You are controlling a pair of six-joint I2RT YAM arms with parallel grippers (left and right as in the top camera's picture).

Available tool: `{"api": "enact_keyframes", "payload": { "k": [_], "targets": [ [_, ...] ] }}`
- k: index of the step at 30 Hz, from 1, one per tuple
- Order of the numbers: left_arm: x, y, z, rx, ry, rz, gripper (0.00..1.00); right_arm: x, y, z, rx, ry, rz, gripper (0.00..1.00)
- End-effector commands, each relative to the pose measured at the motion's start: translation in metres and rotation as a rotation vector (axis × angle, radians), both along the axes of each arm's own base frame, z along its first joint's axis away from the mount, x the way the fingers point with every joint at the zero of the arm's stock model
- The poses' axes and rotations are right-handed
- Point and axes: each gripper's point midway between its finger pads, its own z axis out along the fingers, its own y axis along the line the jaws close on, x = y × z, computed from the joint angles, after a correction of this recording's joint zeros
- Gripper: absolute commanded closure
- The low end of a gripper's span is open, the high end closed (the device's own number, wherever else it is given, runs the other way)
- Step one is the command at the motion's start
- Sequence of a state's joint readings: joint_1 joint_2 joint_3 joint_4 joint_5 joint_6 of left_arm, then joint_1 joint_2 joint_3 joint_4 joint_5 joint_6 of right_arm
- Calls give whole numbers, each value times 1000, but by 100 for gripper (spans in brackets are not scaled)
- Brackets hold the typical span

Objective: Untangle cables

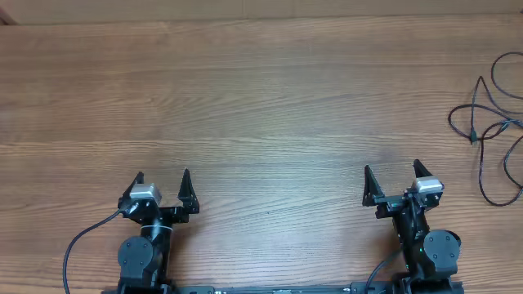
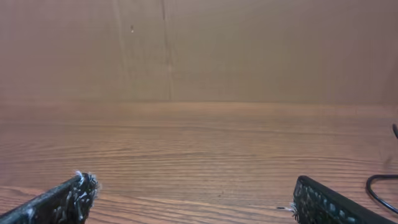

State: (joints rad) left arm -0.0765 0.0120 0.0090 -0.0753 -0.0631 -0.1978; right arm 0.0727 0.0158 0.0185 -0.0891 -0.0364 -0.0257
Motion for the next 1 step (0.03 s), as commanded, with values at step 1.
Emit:
{"api": "enact_keyframes", "payload": {
  "k": [1],
  "targets": [
    [0, 0, 0, 25, -5, -4, 0, 1, 0, -4, -3, 5, -4, 0]
  ]
}}
